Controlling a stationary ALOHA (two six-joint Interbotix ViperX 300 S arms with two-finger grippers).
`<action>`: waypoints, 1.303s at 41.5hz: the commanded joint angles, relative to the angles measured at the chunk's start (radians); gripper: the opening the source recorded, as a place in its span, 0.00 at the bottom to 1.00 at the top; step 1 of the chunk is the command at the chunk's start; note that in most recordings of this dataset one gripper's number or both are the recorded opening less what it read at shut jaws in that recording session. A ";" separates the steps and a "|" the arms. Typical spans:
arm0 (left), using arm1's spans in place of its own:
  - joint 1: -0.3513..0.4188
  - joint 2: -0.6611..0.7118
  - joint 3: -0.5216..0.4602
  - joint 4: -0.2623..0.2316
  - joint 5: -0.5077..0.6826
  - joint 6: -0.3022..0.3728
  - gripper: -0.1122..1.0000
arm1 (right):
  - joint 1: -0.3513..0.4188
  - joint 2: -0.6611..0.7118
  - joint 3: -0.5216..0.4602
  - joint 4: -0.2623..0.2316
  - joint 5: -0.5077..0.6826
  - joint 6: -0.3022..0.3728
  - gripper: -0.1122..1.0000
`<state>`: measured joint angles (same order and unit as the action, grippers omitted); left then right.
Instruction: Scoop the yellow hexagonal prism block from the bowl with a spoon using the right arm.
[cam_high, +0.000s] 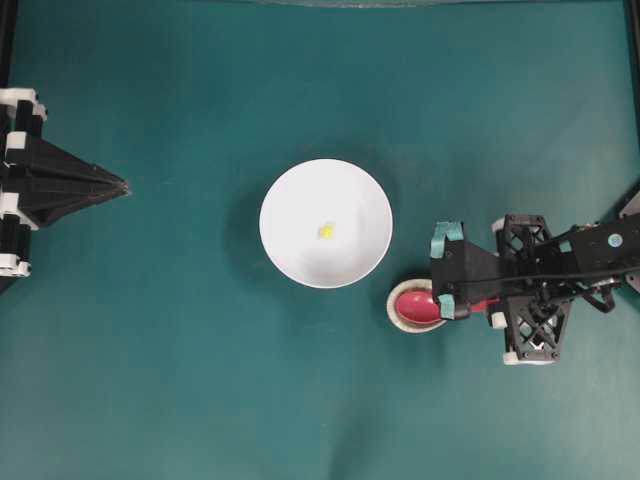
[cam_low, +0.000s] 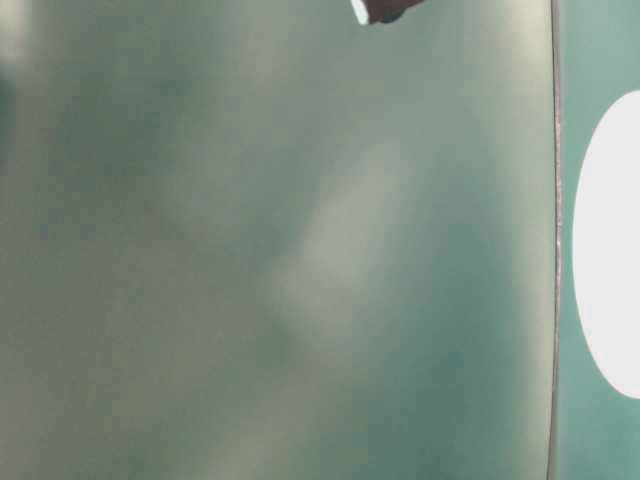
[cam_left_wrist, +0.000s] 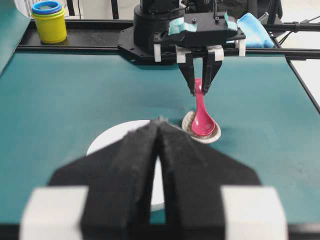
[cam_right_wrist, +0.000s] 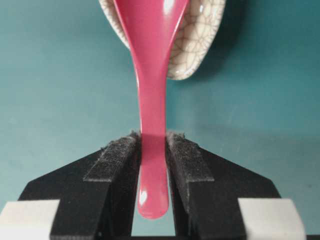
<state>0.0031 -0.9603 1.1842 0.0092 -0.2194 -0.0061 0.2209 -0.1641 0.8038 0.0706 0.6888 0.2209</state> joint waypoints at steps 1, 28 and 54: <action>0.000 0.009 -0.028 0.003 -0.012 0.000 0.10 | -0.003 -0.011 -0.012 -0.002 -0.002 0.002 0.32; 0.000 0.009 -0.028 0.003 -0.012 -0.002 0.10 | -0.003 -0.021 -0.003 -0.011 -0.051 0.002 0.64; 0.000 0.009 -0.028 0.003 -0.012 -0.017 0.10 | -0.003 -0.262 0.348 -0.063 -0.834 0.000 0.64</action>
<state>0.0031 -0.9603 1.1842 0.0092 -0.2194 -0.0215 0.2194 -0.4065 1.1213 0.0077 -0.0353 0.2224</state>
